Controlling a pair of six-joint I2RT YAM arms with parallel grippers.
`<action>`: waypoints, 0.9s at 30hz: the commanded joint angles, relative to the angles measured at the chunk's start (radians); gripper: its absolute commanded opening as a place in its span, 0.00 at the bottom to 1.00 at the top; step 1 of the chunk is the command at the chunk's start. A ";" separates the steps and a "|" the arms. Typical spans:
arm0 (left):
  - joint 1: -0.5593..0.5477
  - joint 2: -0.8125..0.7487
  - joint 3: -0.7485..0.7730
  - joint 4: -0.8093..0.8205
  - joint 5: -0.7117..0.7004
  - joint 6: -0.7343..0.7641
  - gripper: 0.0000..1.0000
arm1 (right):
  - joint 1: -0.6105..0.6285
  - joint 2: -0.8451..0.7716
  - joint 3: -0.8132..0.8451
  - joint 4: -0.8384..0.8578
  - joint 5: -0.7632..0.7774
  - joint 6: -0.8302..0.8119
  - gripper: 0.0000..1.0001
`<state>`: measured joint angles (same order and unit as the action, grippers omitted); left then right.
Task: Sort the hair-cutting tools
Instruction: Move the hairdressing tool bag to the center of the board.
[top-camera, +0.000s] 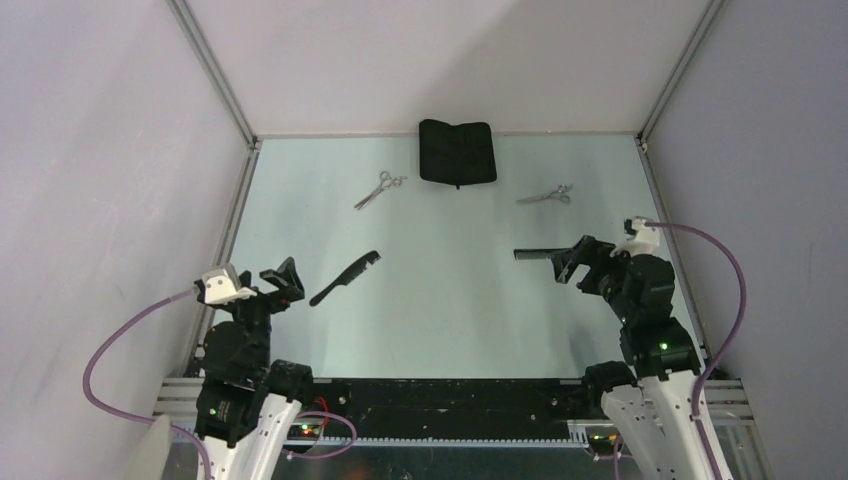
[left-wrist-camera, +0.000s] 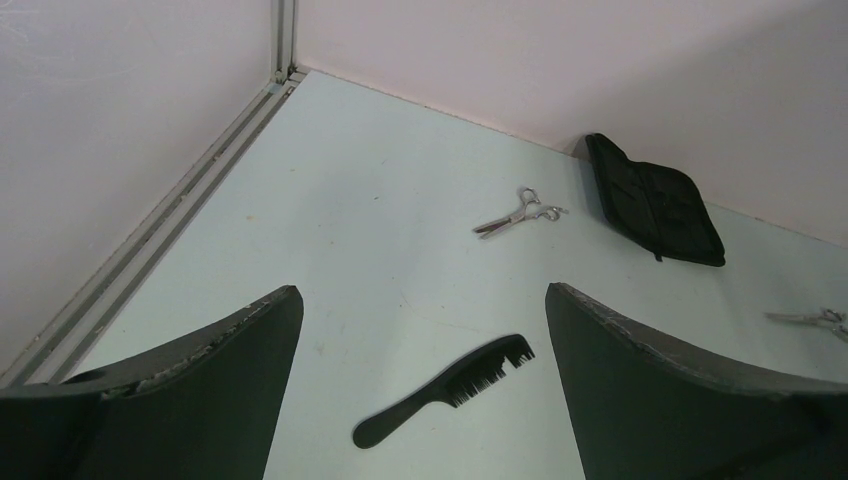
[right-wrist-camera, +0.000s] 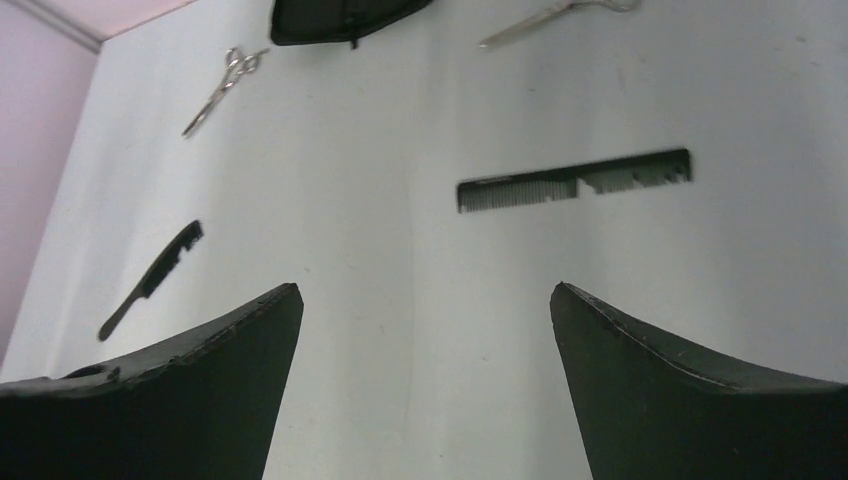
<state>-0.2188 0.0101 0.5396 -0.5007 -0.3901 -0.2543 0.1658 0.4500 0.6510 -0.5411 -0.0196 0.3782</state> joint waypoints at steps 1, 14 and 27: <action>-0.010 -0.029 0.007 0.019 -0.012 -0.002 0.99 | -0.020 0.091 0.031 0.172 -0.153 -0.026 1.00; -0.019 -0.031 0.004 0.013 -0.023 0.006 0.98 | -0.038 0.695 0.158 0.607 -0.255 0.125 0.96; -0.019 0.022 0.000 0.026 -0.017 0.023 0.98 | -0.053 1.399 0.615 0.675 -0.366 0.331 0.77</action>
<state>-0.2337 0.0067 0.5392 -0.5022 -0.3977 -0.2516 0.1196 1.7130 1.1519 0.0757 -0.3252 0.6224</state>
